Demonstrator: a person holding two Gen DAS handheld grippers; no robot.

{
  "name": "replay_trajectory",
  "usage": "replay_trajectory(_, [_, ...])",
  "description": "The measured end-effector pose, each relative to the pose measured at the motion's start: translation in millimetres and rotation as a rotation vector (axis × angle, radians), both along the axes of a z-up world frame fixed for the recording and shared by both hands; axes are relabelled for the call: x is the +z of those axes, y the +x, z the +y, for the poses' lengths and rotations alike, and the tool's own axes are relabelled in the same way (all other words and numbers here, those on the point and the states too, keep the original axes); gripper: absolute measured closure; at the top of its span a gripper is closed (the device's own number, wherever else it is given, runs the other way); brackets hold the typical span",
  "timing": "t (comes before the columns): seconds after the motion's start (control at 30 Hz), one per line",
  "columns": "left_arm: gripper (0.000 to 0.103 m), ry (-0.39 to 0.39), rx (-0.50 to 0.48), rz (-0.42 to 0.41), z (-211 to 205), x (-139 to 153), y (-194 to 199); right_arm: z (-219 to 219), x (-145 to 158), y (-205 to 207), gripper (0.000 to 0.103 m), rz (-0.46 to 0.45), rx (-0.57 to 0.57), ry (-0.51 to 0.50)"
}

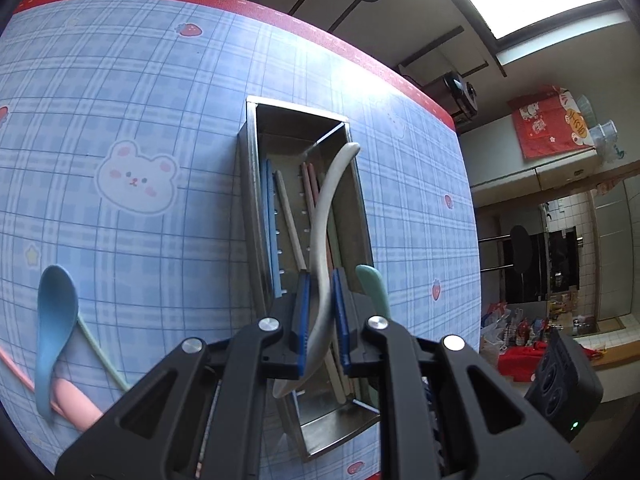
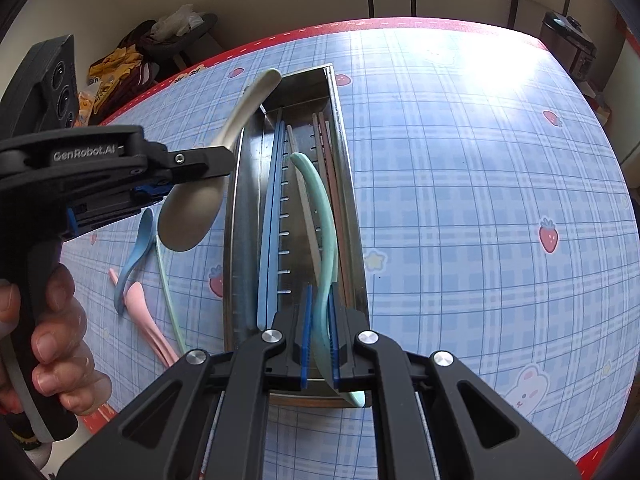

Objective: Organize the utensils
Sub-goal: 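Lower the mint spoon into the steel tray with the right tool, then lower the beige spoon into the tray and open the left tool, then move both open tools back over the blue and pink spoons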

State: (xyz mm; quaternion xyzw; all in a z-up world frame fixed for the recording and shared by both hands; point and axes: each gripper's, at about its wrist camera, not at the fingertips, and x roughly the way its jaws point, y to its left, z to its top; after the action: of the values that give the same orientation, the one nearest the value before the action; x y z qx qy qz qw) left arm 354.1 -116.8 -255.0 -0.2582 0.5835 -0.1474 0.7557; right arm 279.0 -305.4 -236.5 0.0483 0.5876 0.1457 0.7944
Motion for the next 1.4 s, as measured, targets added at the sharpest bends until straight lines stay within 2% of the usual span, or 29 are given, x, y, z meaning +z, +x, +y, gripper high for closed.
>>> replay_trajectory(0.23, [0.088, -0.016, 0.022, 0.033, -8, -10, 23, 3, -4, 7, 0.095, 0.01, 0.006, 0.006])
replay_trajectory(0.47, [0.087, -0.018, 0.001, 0.024, -17, -6, 41, 1, -13, 8, 0.095, 0.025, -0.011, 0.022])
replay_trajectory(0.6, [0.081, 0.068, -0.062, -0.056, -18, 19, 38, 11, -8, 7, 0.093, 0.005, 0.03, -0.03])
replay_trajectory(0.73, [0.073, 0.219, -0.149, -0.165, -12, 47, 22, 30, 6, 0, 0.074, -0.06, 0.147, -0.149])
replay_trajectory(0.93, [0.072, 0.401, -0.234, -0.249, 25, 65, -11, 37, 25, -8, 0.072, -0.103, 0.218, -0.195])
replay_trajectory(1.07, [0.071, 0.468, -0.237, -0.266, 66, 66, -43, 42, 33, -17, 0.072, -0.118, 0.246, -0.205])
replay_trajectory(1.23, [0.07, 0.512, -0.241, -0.272, 109, 63, -85, 58, 34, -35, 0.072, -0.117, 0.293, -0.187])
replay_trajectory(1.4, [0.058, 0.517, -0.246, -0.242, 144, 48, -127, 88, 27, -53, 0.072, -0.099, 0.357, -0.162])
